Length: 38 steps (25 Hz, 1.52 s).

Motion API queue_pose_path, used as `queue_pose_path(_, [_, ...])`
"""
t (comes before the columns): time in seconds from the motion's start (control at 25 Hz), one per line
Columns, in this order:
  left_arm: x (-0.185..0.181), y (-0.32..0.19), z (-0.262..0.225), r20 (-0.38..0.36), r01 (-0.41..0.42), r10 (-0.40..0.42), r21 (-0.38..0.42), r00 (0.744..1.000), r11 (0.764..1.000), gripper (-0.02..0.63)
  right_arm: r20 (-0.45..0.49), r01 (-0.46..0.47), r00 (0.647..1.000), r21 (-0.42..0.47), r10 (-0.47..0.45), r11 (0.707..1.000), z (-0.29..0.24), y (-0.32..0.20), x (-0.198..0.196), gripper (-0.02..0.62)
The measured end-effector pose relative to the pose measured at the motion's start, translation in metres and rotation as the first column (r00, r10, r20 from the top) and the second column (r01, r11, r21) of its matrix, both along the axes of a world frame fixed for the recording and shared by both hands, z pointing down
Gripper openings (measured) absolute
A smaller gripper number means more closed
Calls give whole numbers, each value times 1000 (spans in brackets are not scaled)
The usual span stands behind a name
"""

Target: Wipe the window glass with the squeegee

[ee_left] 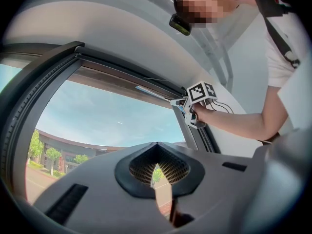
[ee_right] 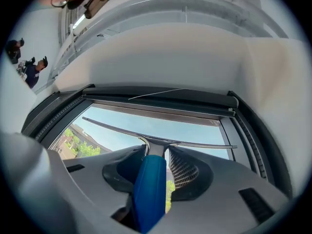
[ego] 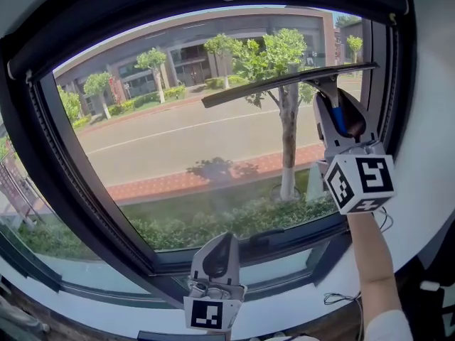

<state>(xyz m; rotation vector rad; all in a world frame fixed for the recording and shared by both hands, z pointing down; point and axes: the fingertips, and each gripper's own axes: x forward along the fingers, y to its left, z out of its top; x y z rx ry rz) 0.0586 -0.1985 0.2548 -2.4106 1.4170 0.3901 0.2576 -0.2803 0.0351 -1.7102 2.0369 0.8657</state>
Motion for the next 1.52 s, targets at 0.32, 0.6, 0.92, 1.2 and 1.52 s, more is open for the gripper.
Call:
queue_pose_path(0.32, [1,-13,-1,9,18,-18,8,1000,1000,2,38,-41,999,37,39,998,-73,-32,23,149])
queue_pose_path(0.6, [6,-19,-7,7,24,-24,25,1000,999,2,47,-64,997,48,62,997,-94,-43,30,149])
queue_pose_path(0.92, [4,-20,-8,-6,22,-22,34,1000,999,2,42,-94,995,38,93,995,-90,-57,28,149])
queue_pose_path(1.2, [-1,-22,-8,10,21,-21,37,1000,999,2,34,-121,992,15,121,993,-83,-69,27,149])
queue_pose_path(1.52, [-6,-19,-10,17,15,-15,42,1000,999,2,36,-134,990,12,133,991,-80,-70,26,149])
